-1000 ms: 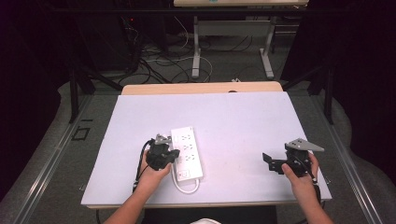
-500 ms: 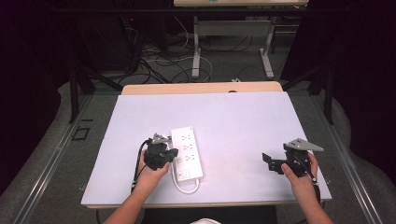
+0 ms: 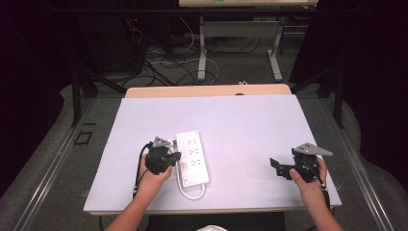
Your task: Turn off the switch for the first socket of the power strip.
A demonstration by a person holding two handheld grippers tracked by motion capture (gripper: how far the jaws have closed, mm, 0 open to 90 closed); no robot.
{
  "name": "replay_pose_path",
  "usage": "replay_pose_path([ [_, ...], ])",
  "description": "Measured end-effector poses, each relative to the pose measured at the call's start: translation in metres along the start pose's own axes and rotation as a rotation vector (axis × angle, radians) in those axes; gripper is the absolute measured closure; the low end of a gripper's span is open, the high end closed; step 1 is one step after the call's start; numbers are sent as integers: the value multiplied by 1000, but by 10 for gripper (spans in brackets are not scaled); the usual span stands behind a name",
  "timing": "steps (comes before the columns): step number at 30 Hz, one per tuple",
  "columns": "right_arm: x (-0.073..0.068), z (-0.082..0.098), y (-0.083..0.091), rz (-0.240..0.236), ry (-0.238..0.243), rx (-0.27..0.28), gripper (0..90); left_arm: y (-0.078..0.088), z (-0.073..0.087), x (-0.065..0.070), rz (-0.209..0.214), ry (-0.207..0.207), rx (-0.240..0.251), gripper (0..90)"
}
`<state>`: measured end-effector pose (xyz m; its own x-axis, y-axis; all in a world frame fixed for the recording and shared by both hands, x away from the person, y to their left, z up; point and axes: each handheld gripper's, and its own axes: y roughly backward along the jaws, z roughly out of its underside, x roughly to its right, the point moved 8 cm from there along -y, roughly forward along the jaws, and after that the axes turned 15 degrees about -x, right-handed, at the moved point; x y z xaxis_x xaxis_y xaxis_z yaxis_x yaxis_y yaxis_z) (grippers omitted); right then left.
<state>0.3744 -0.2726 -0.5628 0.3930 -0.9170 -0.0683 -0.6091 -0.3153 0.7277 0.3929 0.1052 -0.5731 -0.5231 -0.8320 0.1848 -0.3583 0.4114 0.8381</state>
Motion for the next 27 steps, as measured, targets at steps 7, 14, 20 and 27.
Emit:
replay_pose_path([
  [7,0,2,-1,-4,4,-14,69,0,1,-2,-2,1,0,866],
  [14,0,2,-3,-6,4,-15,69,-1,2,-5,-3,12,-6,858],
  [20,1,3,-4,-10,6,-22,69,-3,2,-6,-5,11,-6,851],
  [27,1,4,-4,-9,4,-28,70,-4,3,-6,-8,10,-10,845],
])
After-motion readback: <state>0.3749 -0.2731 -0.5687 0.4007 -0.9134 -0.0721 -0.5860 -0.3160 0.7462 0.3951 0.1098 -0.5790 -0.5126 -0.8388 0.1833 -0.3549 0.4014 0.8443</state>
